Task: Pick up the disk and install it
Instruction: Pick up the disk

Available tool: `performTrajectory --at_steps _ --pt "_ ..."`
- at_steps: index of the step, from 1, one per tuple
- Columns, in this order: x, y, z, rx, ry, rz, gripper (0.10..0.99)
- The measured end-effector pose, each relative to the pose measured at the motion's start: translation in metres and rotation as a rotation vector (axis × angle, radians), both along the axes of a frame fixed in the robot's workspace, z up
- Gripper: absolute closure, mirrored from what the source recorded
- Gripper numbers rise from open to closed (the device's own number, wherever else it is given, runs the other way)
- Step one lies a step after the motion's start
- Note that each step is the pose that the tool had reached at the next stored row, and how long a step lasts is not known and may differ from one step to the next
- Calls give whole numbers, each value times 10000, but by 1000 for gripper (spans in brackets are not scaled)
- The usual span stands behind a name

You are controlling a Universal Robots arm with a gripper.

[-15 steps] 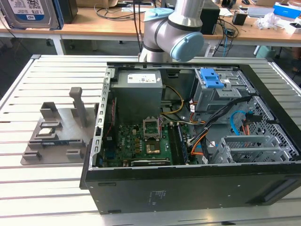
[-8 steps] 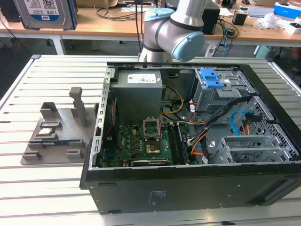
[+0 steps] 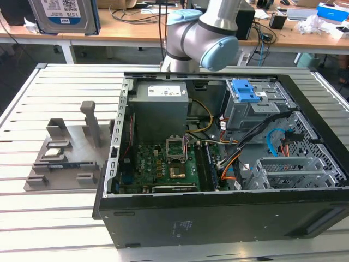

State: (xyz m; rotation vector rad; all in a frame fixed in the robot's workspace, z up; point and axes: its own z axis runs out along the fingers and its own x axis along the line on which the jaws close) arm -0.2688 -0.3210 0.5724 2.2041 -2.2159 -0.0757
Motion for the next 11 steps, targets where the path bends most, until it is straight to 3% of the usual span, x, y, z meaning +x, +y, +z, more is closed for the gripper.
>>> performTrajectory --at_steps 4,6,11 --pt "179 -1 -1 1 -1 2 718" --pt "316 0 0 1 0 -1 718" --pt "528 0 -1 1 -2 0 718"
